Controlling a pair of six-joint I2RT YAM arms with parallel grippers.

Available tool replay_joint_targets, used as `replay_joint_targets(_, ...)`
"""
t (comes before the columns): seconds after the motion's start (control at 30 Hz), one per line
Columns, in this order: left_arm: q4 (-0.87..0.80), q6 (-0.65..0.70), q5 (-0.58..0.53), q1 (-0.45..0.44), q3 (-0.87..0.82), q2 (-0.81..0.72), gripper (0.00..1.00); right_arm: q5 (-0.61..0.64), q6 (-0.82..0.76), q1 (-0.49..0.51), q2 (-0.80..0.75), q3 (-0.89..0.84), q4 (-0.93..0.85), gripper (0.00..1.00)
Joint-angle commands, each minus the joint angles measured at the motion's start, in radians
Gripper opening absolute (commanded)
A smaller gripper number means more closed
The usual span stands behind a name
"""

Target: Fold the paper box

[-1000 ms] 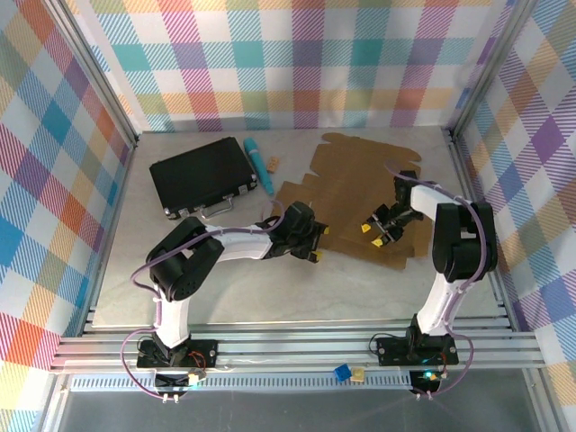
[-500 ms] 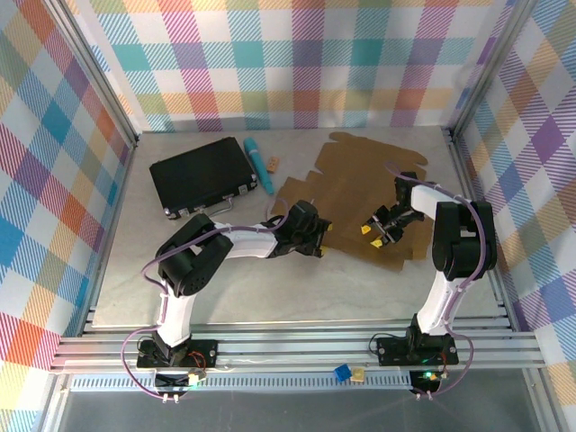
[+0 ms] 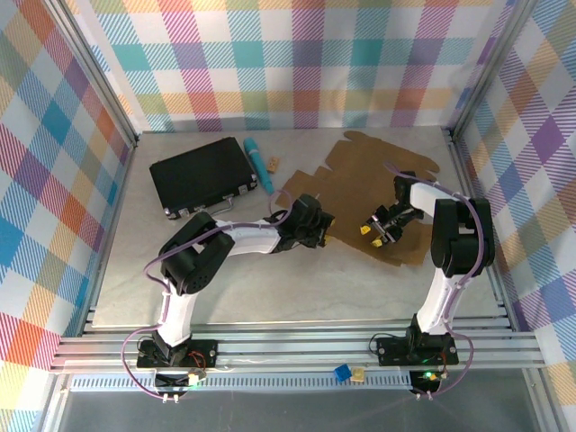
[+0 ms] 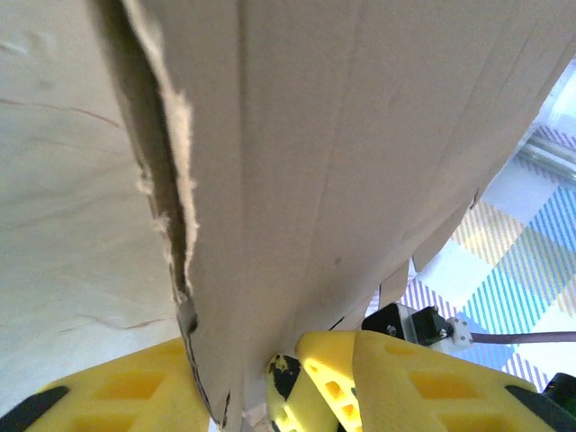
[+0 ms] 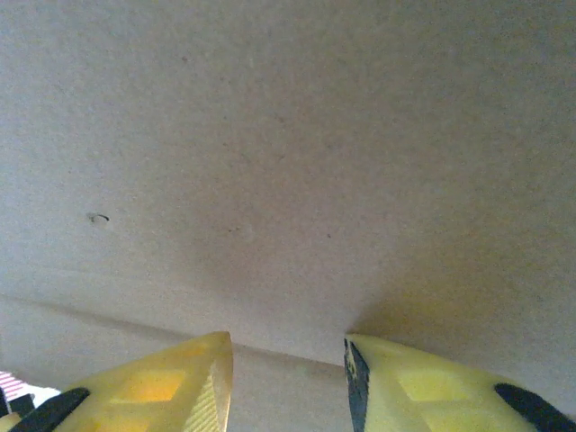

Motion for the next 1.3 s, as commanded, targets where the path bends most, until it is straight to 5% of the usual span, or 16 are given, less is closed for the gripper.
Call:
replay_joint_targets(0.0, -0.05, 0.062, 0.066, 0.011, 0.067, 0.051, 0.4, -0.003, -0.023, 0.009, 0.039, 0.011, -0.046, 0.38)
replay_joint_targets(0.27, -0.297, 0.222, 0.123, 0.017, 0.212, 0.114, 0.3, -0.01, -0.035, 0.008, 0.046, 0.024, -0.05, 0.38)
replay_joint_targets(0.37, -0.415, 0.28, 0.127, 0.019, 0.258, 0.132, 0.18, -0.009, -0.038, 0.009, 0.038, 0.034, -0.056, 0.38)
replay_joint_targets(0.43, -0.475, 0.307, 0.099, 0.028, 0.266, 0.119, 0.0, -0.006, -0.045, 0.01, 0.023, 0.052, -0.067, 0.39)
replay_joint_targets(0.5, -0.576, 0.364, 0.06, 0.044, 0.29, 0.089, 0.0, 0.006, -0.049, 0.013, -0.014, 0.082, -0.081, 0.44)
replay_joint_targets(0.67, -0.941, 0.699, -0.097, 0.081, 0.547, 0.047, 0.0, 0.064, -0.025, 0.015, -0.193, 0.201, -0.124, 0.65)
replay_joint_targets(0.87, -1.298, 1.155, -0.297, 0.083, 0.956, 0.085, 0.0, 0.103, 0.027, 0.014, -0.32, 0.396, -0.18, 0.68)
replay_joint_targets(1.07, -1.441, 1.467, -0.522, 0.079, 1.141, 0.078, 0.0, 0.075, 0.11, 0.015, -0.413, 0.453, -0.102, 0.7)
replay_joint_targets(1.27, -1.373, 1.752, -0.798, 0.071, 1.117, 0.025, 0.0, 0.024, 0.269, 0.046, -0.451, 0.49, -0.056, 0.7)
